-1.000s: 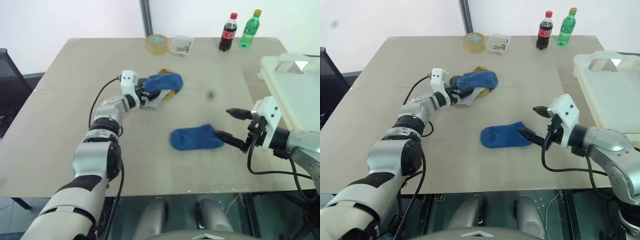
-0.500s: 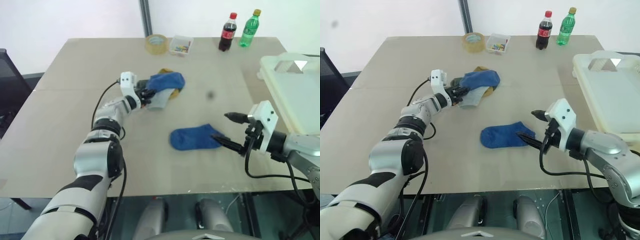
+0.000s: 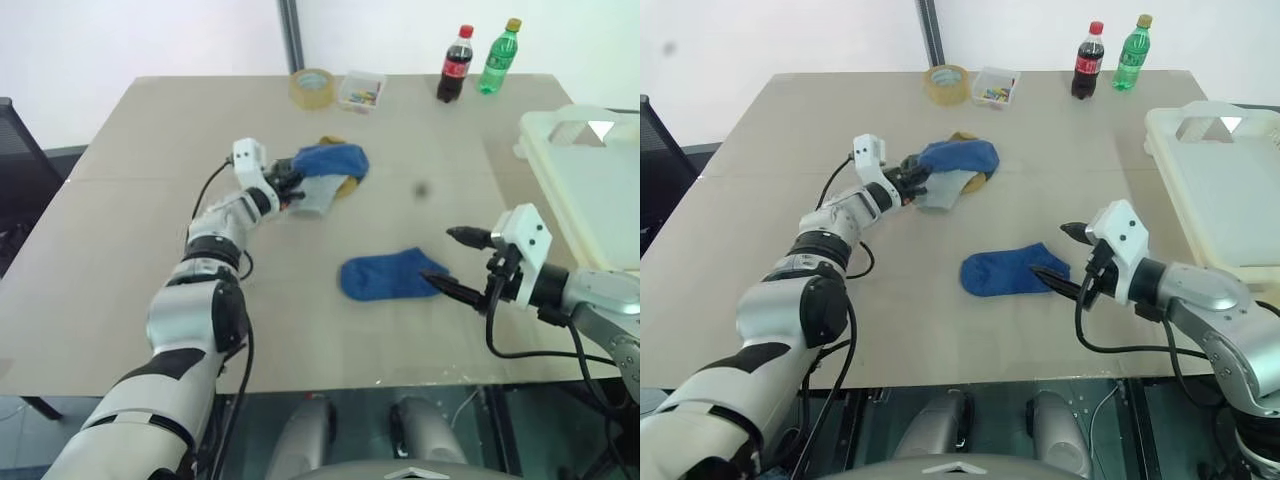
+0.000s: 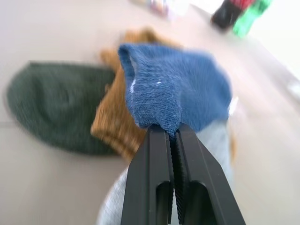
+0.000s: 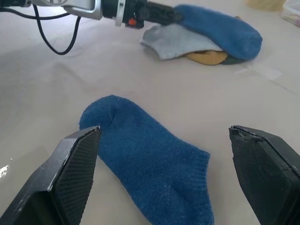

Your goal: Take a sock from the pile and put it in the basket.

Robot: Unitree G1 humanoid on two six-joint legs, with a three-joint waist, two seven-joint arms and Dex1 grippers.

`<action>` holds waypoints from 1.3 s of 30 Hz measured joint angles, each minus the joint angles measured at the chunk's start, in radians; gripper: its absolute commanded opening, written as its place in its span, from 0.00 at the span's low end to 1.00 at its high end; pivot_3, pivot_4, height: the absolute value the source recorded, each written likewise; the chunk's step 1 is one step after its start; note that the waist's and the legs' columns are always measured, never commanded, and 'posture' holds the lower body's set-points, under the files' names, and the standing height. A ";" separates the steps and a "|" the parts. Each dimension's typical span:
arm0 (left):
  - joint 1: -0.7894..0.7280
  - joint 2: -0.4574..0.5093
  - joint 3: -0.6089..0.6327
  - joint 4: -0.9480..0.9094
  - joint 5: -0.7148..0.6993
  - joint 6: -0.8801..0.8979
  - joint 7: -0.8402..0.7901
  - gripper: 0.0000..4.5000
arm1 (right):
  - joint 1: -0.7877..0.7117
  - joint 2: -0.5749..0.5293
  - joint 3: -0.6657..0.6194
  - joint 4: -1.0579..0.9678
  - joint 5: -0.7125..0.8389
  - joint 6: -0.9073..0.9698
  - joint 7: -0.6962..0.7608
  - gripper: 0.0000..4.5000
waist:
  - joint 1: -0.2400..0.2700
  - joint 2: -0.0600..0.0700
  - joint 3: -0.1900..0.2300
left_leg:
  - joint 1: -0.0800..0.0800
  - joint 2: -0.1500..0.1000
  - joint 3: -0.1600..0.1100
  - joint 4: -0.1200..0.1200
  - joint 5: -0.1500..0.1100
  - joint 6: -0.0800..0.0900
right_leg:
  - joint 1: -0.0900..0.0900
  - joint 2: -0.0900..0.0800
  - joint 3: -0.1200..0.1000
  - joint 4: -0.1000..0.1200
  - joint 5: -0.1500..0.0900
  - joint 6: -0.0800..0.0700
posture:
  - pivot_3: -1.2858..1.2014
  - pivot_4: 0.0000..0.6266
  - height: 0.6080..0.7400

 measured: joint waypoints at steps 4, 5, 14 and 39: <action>-0.016 -0.002 0.031 -0.006 -0.041 0.013 -0.021 0.02 | 0.000 0.000 0.000 0.000 -0.001 -0.002 -0.002 1.00 | -0.001 0.000 0.000 | 0.000 0.000 0.000 0.000 0.001 -0.001 | 0.000 0.000 0.000 0.000 0.000 0.000 | 0.52 0.24 1.00; -0.016 -0.002 0.036 -0.006 -0.046 0.020 -0.025 0.02 | 0.000 0.000 0.000 0.000 -0.002 -0.002 -0.003 1.00 | -0.002 0.000 0.000 | 0.000 0.000 0.000 0.000 0.001 -0.001 | 0.000 0.000 0.000 0.000 0.000 0.000 | 0.52 0.24 1.00; 0.004 0.000 0.005 -0.006 -0.026 0.029 -0.031 0.02 | 0.008 0.000 0.001 0.000 -0.006 -0.011 -0.004 1.00 | -0.004 0.000 0.000 | 0.000 0.000 0.000 0.000 0.001 -0.001 | 0.000 0.000 0.000 0.000 0.000 0.000 | 0.52 0.24 1.00; 0.043 -0.013 0.111 -0.008 -0.142 0.257 -0.008 0.53 | 0.030 -0.001 0.018 0.000 -0.024 -0.020 -0.003 1.00 | -0.004 0.000 0.000 | 0.000 0.000 0.000 0.001 0.001 -0.001 | 0.000 0.000 0.000 0.001 0.000 0.000 | 0.52 0.24 1.00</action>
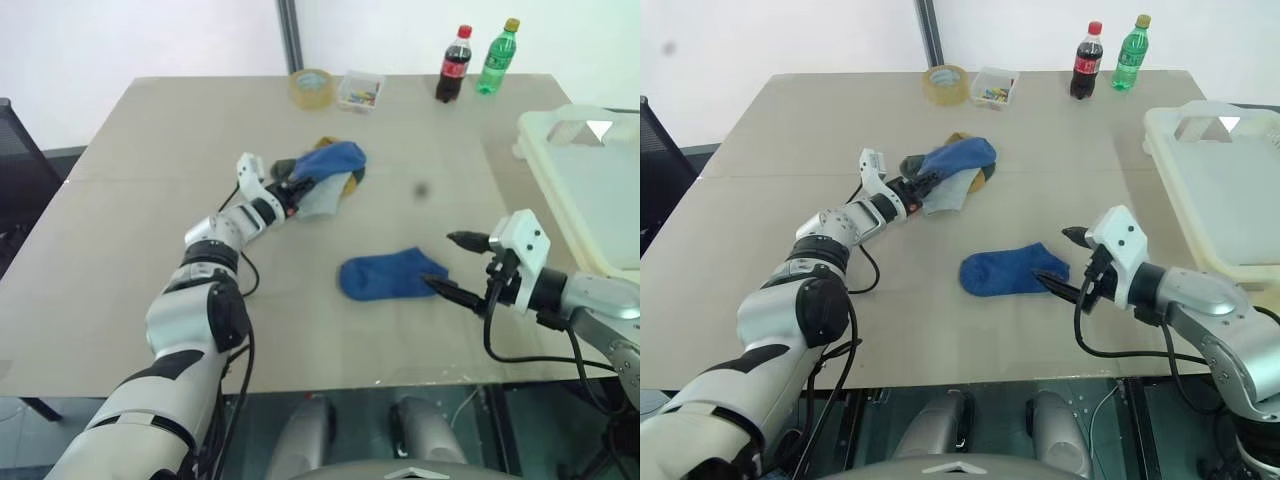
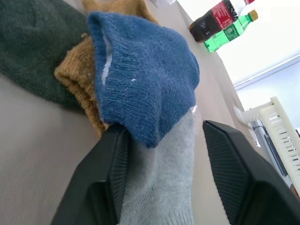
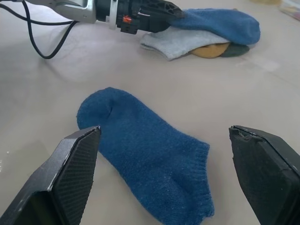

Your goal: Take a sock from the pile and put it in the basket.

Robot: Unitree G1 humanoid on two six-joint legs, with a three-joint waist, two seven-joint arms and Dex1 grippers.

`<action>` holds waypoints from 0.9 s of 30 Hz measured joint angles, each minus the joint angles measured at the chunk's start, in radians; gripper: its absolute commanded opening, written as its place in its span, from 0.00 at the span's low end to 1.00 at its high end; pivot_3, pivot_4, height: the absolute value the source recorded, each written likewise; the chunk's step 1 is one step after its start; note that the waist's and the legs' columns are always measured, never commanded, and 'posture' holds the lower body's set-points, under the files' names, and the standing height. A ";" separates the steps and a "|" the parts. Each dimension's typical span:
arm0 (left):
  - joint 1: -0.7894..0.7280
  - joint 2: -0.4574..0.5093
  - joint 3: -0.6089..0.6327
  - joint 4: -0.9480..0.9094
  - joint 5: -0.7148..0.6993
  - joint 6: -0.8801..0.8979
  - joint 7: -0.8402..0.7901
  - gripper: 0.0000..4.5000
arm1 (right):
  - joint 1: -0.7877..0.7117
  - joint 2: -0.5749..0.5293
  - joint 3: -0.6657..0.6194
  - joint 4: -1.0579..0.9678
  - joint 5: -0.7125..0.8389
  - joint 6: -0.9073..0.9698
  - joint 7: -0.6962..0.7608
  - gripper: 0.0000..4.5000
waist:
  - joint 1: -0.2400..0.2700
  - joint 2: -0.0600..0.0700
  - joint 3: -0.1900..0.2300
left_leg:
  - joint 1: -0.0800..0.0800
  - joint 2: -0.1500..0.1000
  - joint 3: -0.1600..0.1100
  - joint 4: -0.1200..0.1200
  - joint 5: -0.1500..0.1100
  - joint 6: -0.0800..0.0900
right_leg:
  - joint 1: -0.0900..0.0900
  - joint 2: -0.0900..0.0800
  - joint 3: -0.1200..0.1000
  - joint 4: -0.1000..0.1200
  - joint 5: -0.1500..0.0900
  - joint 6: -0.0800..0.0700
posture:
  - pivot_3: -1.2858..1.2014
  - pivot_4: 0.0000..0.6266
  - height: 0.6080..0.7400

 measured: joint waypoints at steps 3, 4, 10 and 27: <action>0.000 -0.002 0.029 0.000 -0.031 0.007 0.015 0.53 | 0.008 0.000 0.003 0.000 -0.008 -0.001 0.000 1.00 | 0.000 0.000 0.000 | 0.000 0.000 0.000 0.000 0.000 0.000 | 0.000 0.000 0.000 0.000 0.000 0.000 | 0.52 0.24 1.00; 0.000 -0.003 0.045 0.000 -0.044 0.010 0.017 0.53 | 0.008 0.000 0.003 0.000 -0.009 -0.001 -0.001 1.00 | 0.000 0.000 0.000 | 0.000 0.000 0.000 0.000 0.000 0.000 | 0.000 0.000 0.000 0.000 0.000 0.000 | 0.52 0.24 1.00; 0.000 -0.004 0.105 0.000 -0.112 0.053 0.017 0.53 | 0.014 0.005 0.011 -0.003 -0.015 -0.001 -0.005 1.00 | 0.000 0.000 0.000 | 0.000 0.000 0.000 0.000 0.000 0.000 | 0.000 0.000 0.000 0.000 0.000 0.000 | 0.52 0.24 1.00; 0.002 -0.003 0.097 -0.044 -0.127 0.075 0.004 0.01 | 0.019 0.025 0.022 -0.010 -0.019 -0.022 -0.008 1.00 | 0.000 0.000 0.000 | 0.000 0.000 0.000 0.000 0.000 0.000 | 0.000 0.000 0.000 0.000 0.000 0.000 | 0.52 0.24 1.00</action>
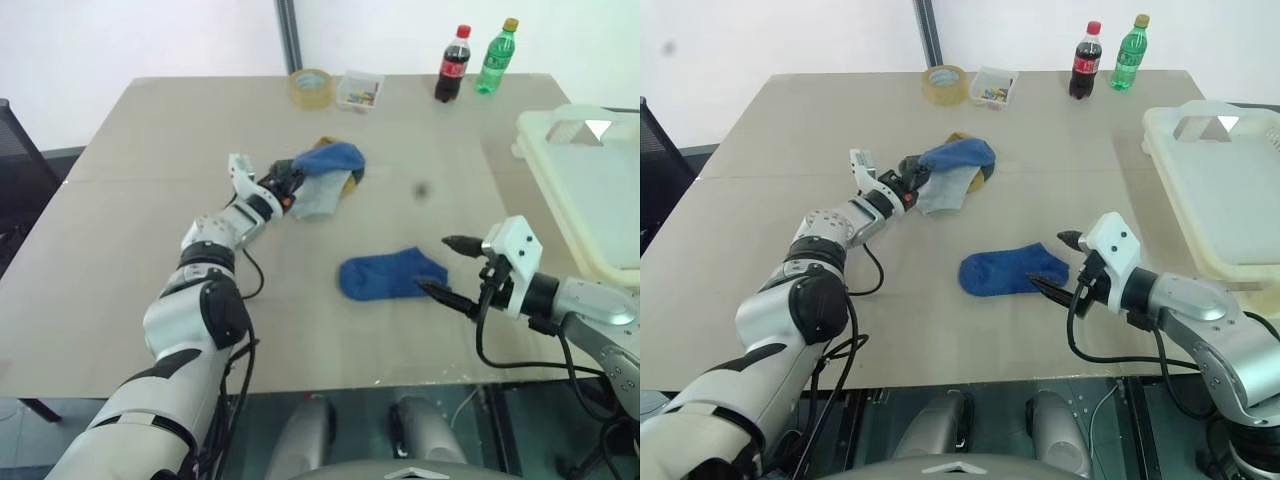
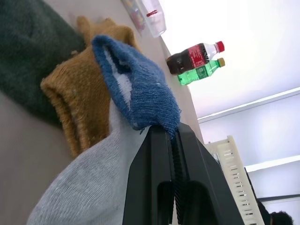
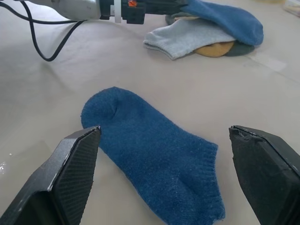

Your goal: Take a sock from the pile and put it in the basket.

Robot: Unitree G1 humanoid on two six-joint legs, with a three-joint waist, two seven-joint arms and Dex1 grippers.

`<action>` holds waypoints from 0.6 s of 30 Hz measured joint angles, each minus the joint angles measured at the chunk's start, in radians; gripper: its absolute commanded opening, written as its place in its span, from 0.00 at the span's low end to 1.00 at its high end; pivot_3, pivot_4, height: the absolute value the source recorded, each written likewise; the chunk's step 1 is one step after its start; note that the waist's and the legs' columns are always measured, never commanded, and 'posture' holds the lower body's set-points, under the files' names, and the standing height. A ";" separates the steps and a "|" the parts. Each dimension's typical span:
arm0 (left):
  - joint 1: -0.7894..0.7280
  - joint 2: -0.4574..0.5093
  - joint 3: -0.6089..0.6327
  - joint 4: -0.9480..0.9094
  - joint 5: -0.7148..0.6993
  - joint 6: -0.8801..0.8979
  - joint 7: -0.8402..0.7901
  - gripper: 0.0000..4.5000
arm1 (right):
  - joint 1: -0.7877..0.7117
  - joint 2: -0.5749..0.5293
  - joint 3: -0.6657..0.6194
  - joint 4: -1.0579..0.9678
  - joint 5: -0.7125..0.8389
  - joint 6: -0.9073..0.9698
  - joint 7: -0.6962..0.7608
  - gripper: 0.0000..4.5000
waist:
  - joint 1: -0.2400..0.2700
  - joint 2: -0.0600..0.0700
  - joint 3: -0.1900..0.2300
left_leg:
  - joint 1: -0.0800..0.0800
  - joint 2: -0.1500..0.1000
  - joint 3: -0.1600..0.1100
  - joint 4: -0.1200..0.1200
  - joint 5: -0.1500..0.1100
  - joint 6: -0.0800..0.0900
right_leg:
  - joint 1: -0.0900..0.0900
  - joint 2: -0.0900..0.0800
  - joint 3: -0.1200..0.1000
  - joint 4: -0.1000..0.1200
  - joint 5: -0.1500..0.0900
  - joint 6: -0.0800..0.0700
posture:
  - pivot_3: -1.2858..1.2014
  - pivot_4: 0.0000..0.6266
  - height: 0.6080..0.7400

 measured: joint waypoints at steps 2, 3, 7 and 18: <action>0.013 0.003 -0.044 -0.047 0.024 -0.001 -0.023 0.01 | 0.009 -0.001 -0.003 0.001 0.000 -0.006 0.005 1.00 | 0.000 0.000 0.000 | 0.000 0.000 0.000 0.000 0.000 0.000 | 0.000 0.000 0.000 0.000 0.000 0.000 | 0.52 0.24 1.00; 0.029 0.005 -0.080 -0.085 0.043 -0.001 -0.042 0.01 | 0.015 -0.003 -0.006 0.001 0.001 -0.011 0.008 1.00 | 0.000 0.000 0.000 | 0.000 0.000 0.000 0.000 0.000 0.000 | 0.000 0.000 0.001 0.000 0.000 0.000 | 0.52 0.24 1.00; 0.111 0.000 -0.183 -0.238 0.082 0.003 -0.089 0.01 | 0.018 -0.006 -0.035 0.001 0.013 -0.015 0.011 1.00 | 0.000 0.000 0.000 | 0.000 0.000 0.001 0.000 0.000 0.000 | 0.000 0.000 0.001 0.000 0.000 0.000 | 0.52 0.24 1.00; 0.301 0.043 -0.376 -0.598 0.175 -0.042 -0.148 0.01 | -0.032 0.043 -0.102 -0.021 0.129 -0.040 -0.003 1.00 | 0.003 0.000 0.000 | 0.001 0.001 0.001 0.000 0.000 0.000 | 0.000 -0.001 0.002 0.000 0.000 0.000 | 0.52 0.24 1.00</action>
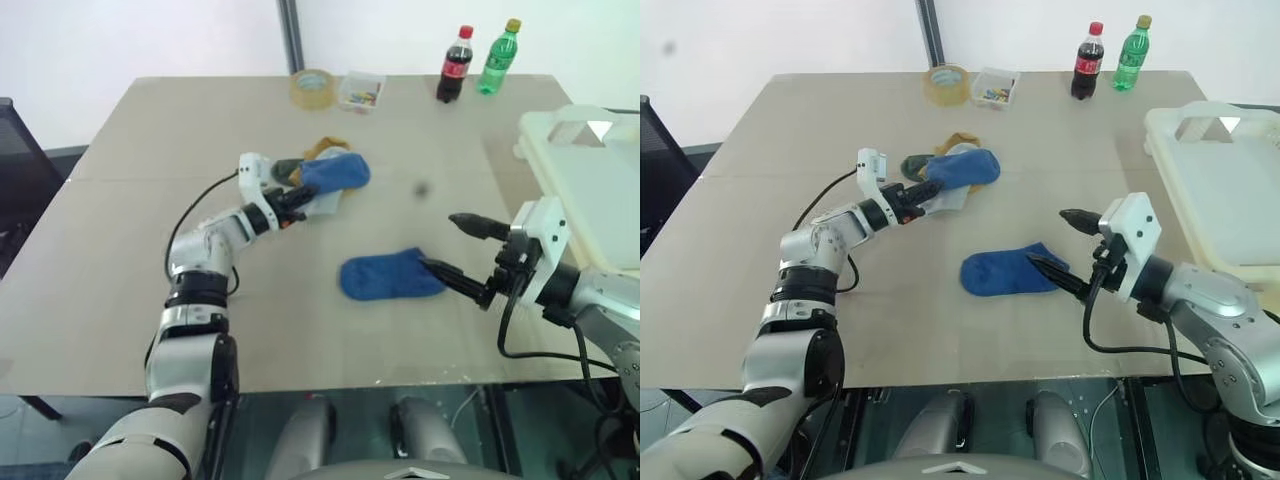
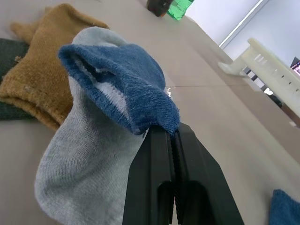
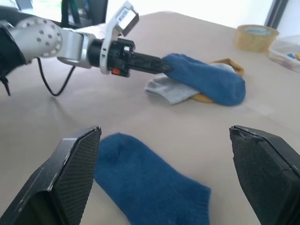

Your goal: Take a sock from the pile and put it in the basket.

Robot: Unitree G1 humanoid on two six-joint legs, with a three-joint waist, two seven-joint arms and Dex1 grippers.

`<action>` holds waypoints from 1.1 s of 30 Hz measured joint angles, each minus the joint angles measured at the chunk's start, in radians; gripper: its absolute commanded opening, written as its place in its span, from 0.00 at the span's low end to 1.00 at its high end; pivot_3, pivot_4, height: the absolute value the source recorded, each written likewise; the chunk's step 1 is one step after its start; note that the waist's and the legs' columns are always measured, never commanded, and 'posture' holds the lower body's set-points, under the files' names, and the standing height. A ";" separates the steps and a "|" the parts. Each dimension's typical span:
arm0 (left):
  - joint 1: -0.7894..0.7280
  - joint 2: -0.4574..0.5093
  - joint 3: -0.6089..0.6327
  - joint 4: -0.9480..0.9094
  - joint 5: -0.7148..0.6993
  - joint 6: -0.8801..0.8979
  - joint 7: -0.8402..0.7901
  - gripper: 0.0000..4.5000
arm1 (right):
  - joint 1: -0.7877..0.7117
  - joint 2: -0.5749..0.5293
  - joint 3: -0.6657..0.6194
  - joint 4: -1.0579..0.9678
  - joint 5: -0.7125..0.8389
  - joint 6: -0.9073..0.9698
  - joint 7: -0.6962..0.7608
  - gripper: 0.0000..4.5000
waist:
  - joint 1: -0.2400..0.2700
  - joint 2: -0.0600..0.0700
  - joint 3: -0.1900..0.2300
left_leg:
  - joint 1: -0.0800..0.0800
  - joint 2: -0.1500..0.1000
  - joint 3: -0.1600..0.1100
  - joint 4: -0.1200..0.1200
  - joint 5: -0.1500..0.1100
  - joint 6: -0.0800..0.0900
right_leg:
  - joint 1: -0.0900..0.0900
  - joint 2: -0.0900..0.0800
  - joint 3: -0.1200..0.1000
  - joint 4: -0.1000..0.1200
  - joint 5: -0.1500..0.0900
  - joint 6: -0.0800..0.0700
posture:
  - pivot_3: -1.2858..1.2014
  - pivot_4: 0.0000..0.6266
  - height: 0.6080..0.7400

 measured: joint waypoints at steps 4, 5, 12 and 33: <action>0.054 0.048 -0.100 -0.111 0.105 -0.160 -0.031 0.01 | -0.003 -0.004 -0.019 -0.003 0.013 0.000 -0.011 1.00 | 0.003 0.000 0.000 | 0.000 0.000 0.000 0.000 0.000 0.000 | 0.000 -0.001 0.000 0.000 0.000 0.000 | 0.52 0.24 1.00; 0.067 0.064 -0.128 -0.127 0.139 -0.213 -0.037 0.01 | -0.001 -0.007 -0.019 -0.003 0.012 0.000 -0.011 1.00 | 0.004 0.000 0.000 | 0.000 0.000 0.000 0.000 0.000 0.000 | 0.000 -0.001 0.000 0.000 0.000 0.000 | 0.52 0.24 1.00; 0.035 0.150 -0.329 -0.171 0.403 -0.643 -0.071 0.01 | -0.002 -0.022 -0.018 0.002 0.011 0.000 -0.012 1.00 | 0.018 0.000 0.000 | 0.000 0.000 0.001 0.000 -0.002 0.003 | 0.000 0.000 0.000 -0.001 0.000 0.000 | 0.52 0.24 1.00; -0.161 0.274 -0.209 -0.112 0.179 -0.175 -0.322 0.01 | 0.001 -0.041 -0.022 0.011 0.008 0.001 -0.020 1.00 | 0.015 0.000 0.000 | -0.002 0.000 -0.001 0.001 -0.001 0.003 | 0.001 0.001 -0.002 -0.001 0.000 0.000 | 0.52 0.24 1.00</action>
